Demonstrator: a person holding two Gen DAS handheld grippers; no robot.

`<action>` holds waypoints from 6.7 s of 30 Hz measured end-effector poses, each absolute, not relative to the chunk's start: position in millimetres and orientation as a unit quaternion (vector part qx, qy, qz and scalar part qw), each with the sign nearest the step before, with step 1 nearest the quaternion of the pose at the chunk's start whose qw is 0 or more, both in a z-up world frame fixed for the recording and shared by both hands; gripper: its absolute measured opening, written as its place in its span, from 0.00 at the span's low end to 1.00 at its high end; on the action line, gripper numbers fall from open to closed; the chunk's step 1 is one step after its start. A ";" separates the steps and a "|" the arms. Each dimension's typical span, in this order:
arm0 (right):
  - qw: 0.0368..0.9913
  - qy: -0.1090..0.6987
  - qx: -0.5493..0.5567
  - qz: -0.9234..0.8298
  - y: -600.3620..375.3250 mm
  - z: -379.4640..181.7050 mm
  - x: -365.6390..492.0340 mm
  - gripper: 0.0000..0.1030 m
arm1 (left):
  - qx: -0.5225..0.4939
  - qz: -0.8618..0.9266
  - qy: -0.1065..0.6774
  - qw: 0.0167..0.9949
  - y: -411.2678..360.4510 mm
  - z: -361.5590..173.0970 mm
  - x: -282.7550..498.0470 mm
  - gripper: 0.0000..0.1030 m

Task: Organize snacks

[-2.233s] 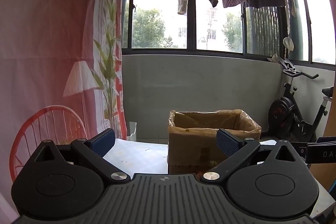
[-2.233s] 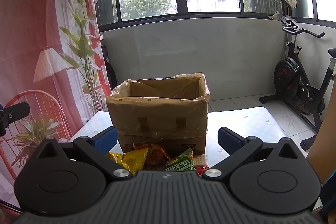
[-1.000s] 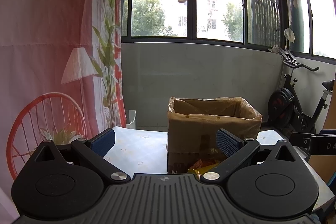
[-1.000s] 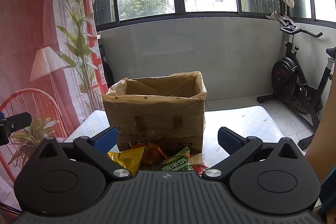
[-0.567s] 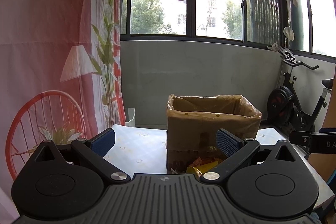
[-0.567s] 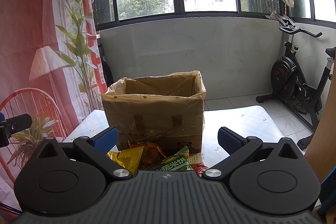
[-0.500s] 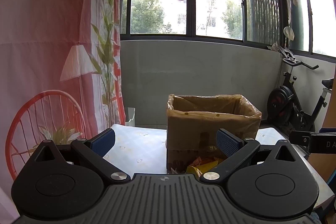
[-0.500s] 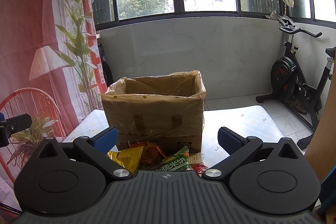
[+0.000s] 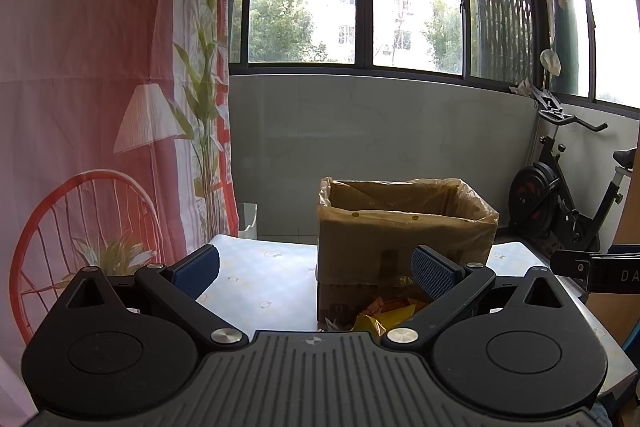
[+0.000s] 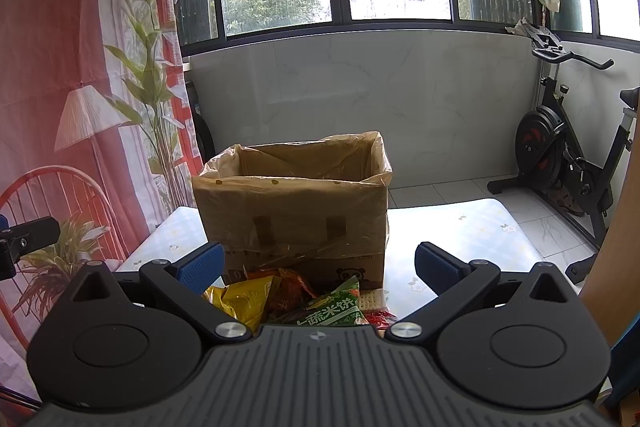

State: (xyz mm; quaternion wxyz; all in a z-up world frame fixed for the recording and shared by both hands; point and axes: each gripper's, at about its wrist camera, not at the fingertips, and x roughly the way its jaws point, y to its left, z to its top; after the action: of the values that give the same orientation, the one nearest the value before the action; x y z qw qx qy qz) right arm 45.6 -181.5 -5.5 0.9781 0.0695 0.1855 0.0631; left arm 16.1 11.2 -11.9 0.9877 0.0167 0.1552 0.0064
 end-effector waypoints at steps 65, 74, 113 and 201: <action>0.947 0.250 -0.099 0.176 -158.7 -209.1 181.9 1.00 | -0.015 0.013 0.277 0.961 47.1 -157.2 143.0 0.94; 0.944 0.268 -0.092 0.171 -161.8 -213.6 180.7 0.98 | 0.002 0.007 0.277 0.961 42.6 -162.8 142.8 0.92; 0.963 0.226 -0.011 0.150 -188.5 -206.3 161.0 0.78 | 0.113 -0.036 0.302 0.946 25.7 -210.4 154.7 0.43; 0.950 0.257 0.076 0.163 -200.6 -20.7 347.5 0.81 | -0.019 -0.088 0.171 0.981 43.9 -60.4 183.3 0.40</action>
State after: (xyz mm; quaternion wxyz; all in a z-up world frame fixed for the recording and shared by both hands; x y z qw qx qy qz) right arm 347.5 -200.6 -20.7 0.9496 0.0760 0.2572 0.1626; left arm 183.3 43.9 -60.4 0.9812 -0.0194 0.1707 -0.0881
